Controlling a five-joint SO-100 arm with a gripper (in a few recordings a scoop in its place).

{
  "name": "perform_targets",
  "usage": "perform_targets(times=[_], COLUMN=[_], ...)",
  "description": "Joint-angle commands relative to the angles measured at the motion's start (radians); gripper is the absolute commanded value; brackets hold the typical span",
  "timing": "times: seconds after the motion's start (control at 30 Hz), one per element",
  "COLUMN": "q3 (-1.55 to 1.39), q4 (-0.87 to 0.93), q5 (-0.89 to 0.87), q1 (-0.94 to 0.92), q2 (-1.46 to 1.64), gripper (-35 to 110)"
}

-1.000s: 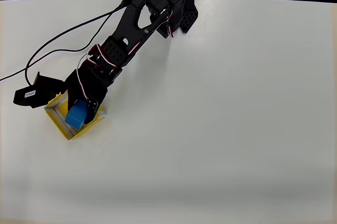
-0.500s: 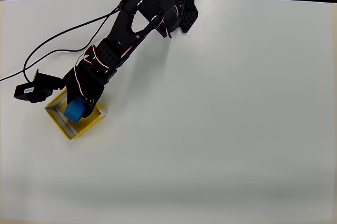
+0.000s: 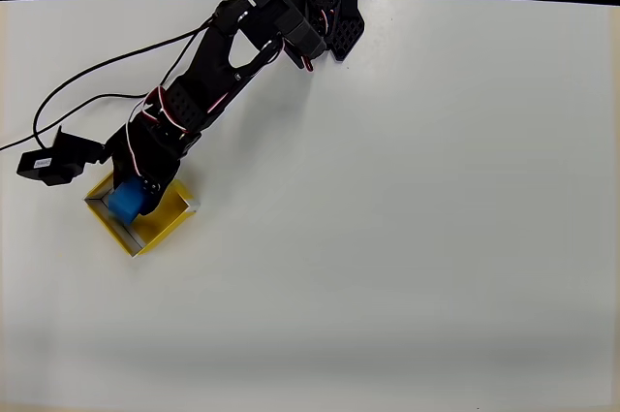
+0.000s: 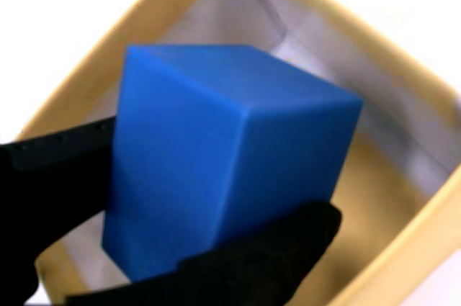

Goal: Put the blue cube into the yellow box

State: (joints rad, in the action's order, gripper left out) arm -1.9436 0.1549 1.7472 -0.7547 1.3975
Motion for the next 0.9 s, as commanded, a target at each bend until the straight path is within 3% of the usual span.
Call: perform_targets(times=[0.0,0.5,0.87], q3=[0.120,0.109,-0.018], q4=[-0.046,-0.040,0.374], q5=[-0.017,-0.014,-0.035], q1=[-0.028,0.002,0.213], q2=[0.051,0.202,0.635], gripper=[24,28,11])
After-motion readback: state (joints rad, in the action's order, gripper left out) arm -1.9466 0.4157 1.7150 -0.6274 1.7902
